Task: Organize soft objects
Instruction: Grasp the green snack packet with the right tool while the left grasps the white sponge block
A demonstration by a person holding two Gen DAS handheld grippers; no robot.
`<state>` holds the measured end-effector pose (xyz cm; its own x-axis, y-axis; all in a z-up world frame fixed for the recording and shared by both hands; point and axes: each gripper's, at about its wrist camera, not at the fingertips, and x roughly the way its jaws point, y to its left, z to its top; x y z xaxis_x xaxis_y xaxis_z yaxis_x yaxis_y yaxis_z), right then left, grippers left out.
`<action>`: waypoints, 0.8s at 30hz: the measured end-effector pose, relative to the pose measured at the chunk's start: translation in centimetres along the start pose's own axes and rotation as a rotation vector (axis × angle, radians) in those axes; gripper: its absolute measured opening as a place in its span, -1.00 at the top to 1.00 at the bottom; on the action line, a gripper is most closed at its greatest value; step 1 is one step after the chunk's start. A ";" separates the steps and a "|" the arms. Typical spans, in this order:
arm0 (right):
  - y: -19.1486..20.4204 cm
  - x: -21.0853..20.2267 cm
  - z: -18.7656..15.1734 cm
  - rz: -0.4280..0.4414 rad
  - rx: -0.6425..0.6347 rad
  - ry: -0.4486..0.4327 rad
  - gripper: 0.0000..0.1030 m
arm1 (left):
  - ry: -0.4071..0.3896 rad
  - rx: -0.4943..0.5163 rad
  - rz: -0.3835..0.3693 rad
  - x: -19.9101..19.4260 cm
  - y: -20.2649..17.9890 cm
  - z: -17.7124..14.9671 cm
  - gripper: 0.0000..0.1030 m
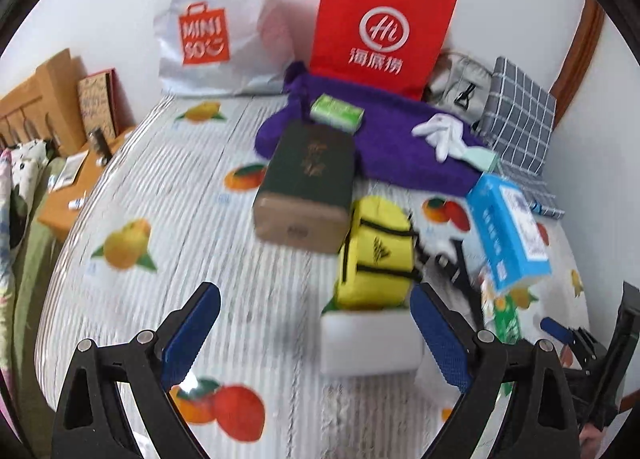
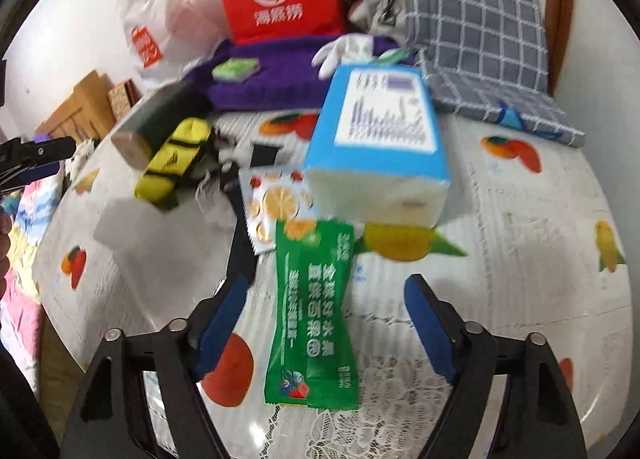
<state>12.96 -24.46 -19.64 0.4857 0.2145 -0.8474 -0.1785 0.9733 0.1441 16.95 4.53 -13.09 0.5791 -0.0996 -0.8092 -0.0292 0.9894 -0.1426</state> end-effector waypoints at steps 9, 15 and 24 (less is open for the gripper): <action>1.9 2.0 -2.1 -0.090 -0.103 -0.023 -0.22 | 0.028 0.009 -0.009 0.9 -0.7 -2.5 -0.86; 0.4 1.2 -2.8 -0.060 -0.038 -0.066 0.35 | 0.049 0.058 -0.020 2.4 -3.3 -3.6 -0.88; 0.1 1.1 -3.0 -0.028 -0.028 -0.097 0.34 | 0.094 0.065 0.002 4.6 -4.8 -3.8 -0.88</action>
<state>10.89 -24.33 -22.12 0.5712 0.1959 -0.7971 -0.1875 0.9766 0.1056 16.66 -1.10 -18.32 0.4999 -0.1043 -0.8598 0.0245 0.9940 -0.1064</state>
